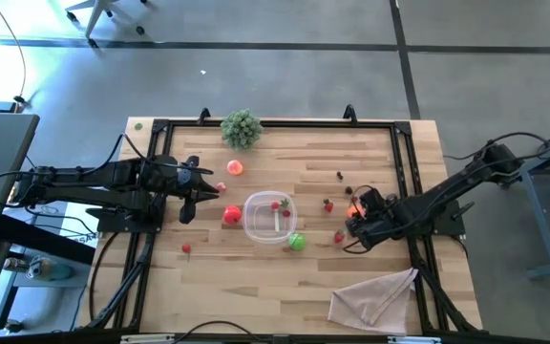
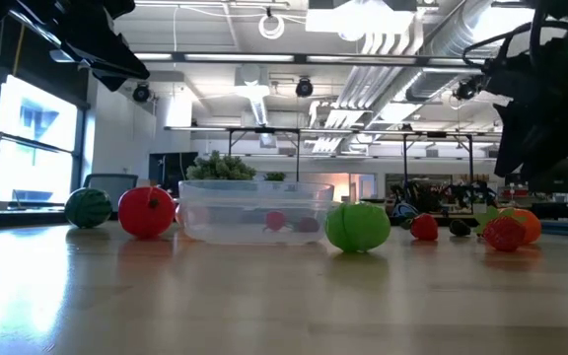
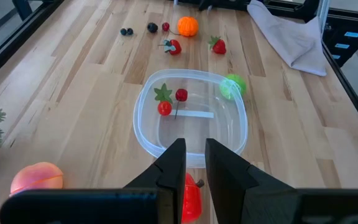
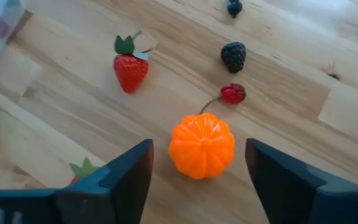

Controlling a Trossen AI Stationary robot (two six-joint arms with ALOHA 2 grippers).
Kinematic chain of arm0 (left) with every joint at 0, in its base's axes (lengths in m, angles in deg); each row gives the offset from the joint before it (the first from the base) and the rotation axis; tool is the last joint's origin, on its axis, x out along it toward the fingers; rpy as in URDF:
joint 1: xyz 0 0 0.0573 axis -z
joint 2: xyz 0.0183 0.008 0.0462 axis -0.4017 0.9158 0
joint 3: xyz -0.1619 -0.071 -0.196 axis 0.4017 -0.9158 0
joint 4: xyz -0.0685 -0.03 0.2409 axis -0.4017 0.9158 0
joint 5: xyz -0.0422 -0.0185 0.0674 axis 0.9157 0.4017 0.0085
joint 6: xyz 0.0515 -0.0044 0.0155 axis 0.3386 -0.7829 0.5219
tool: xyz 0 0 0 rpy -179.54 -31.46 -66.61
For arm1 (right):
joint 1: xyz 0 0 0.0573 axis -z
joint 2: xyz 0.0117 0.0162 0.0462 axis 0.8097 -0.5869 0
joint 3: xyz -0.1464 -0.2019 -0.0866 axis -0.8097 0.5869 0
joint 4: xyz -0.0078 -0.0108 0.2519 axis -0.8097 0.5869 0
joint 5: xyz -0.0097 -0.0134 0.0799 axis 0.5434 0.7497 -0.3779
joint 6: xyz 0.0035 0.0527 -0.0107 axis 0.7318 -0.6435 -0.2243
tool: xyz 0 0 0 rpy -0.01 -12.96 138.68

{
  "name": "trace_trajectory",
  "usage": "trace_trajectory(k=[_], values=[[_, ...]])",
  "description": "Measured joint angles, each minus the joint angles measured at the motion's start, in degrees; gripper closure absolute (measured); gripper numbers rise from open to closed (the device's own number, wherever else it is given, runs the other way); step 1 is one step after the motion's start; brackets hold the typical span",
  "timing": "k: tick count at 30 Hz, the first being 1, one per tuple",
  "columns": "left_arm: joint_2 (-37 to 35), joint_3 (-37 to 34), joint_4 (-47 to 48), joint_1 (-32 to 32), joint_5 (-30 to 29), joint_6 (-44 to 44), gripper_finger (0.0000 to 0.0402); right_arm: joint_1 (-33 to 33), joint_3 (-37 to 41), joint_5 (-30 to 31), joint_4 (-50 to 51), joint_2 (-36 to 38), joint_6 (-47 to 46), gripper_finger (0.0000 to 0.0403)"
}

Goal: Pick and placing Produce into tupperware
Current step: Put the tangerine into the transparent bin

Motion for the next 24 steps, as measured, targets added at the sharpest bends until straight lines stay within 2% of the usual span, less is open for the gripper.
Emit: trace_trajectory(k=[4,16,24], values=[[0.0,0.0,0.01,0.0,0.0,0.01,0.035,-0.01,3.19,-0.07,-4.34,0.0,-1.8,0.0138],[0.0,0.0,-0.01,0.0,0.02,-0.01,0.035,-0.02,12.95,-0.72,-20.04,0.0,-1.8,0.0137],[0.0,0.0,0.0,0.0,0.0,0.0,0.035,-0.02,14.09,0.15,-22.12,-0.02,-1.79,0.0137]])
